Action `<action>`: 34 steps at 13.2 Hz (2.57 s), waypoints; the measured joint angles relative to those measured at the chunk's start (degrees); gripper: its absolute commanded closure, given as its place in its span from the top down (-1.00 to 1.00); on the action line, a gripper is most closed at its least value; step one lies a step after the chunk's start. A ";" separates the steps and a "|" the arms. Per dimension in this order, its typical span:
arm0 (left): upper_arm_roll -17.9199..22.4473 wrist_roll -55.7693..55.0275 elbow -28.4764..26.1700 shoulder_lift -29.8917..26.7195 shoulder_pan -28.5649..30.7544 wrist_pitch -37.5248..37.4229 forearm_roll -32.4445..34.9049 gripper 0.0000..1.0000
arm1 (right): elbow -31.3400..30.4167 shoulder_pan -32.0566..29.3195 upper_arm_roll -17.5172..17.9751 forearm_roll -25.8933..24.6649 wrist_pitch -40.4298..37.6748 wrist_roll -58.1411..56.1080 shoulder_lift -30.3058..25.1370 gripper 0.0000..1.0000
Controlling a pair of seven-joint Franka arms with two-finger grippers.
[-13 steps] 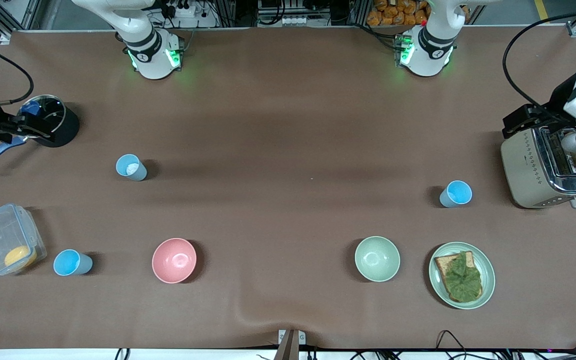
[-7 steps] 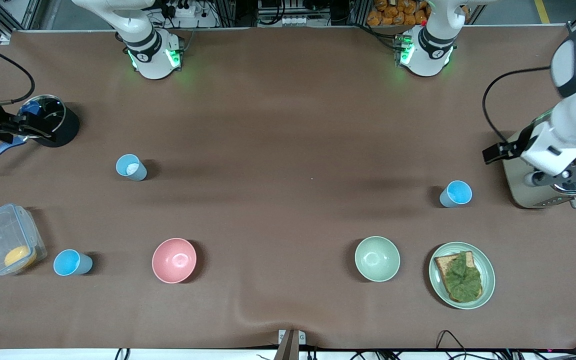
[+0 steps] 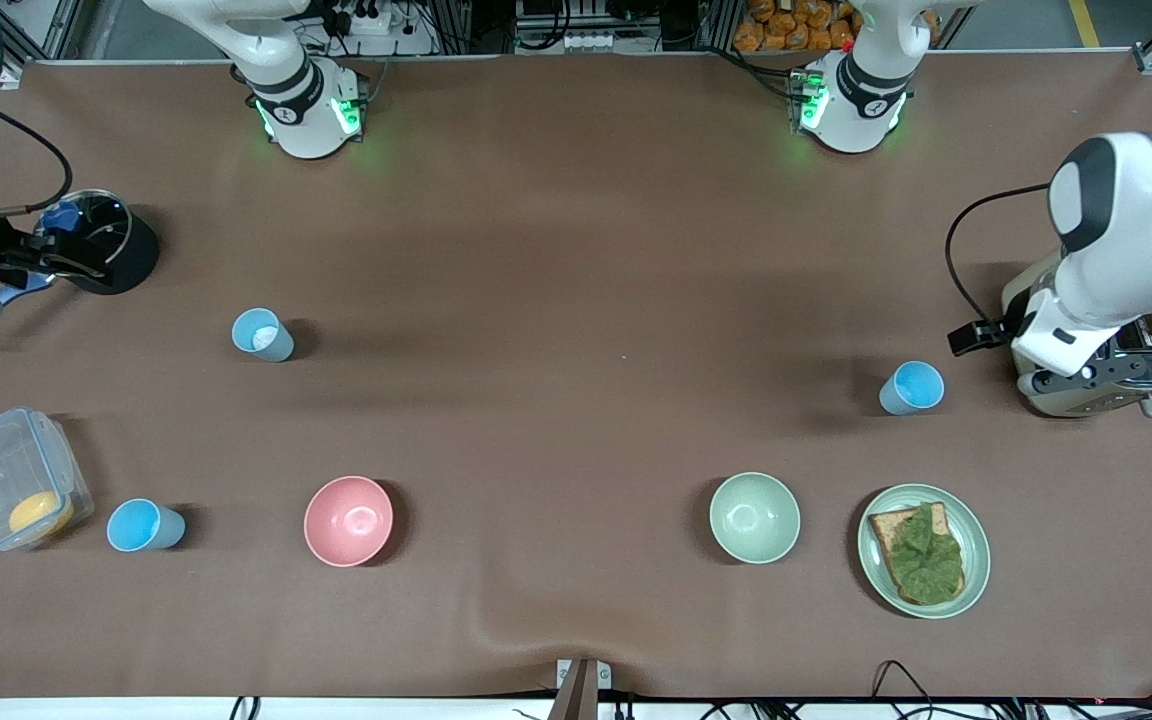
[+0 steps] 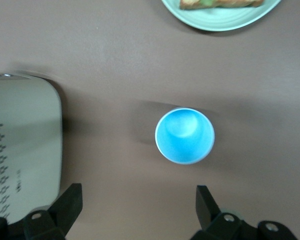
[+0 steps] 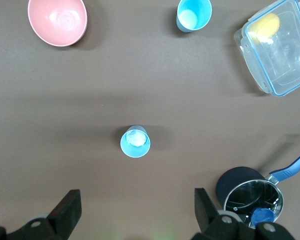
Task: Stack blue cups with both arms
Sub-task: 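Lower the left gripper over the blue cup beside the toaster, then grasp the blue cup with the left gripper while the right gripper reaches another cup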
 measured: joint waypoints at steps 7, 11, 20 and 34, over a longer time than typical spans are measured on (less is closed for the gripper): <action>-0.04 0.06 -5.25 8.04 1.75 15.04 0.00 1.00 | -0.01 -0.52 -0.44 -0.75 -0.70 0.26 0.28 1.00; -0.12 0.06 -4.78 9.20 1.89 16.04 0.00 1.00 | 0.21 -4.66 -0.72 -0.74 -0.72 -1.17 0.20 1.00; -0.48 0.06 -3.85 11.01 1.87 16.53 0.00 0.88 | 0.62 -6.25 0.02 0.25 -0.70 -5.15 2.29 1.00; -0.60 0.05 -2.74 12.01 1.78 16.67 0.00 -1.00 | -7.86 -3.04 0.34 0.23 14.46 -5.78 15.37 1.00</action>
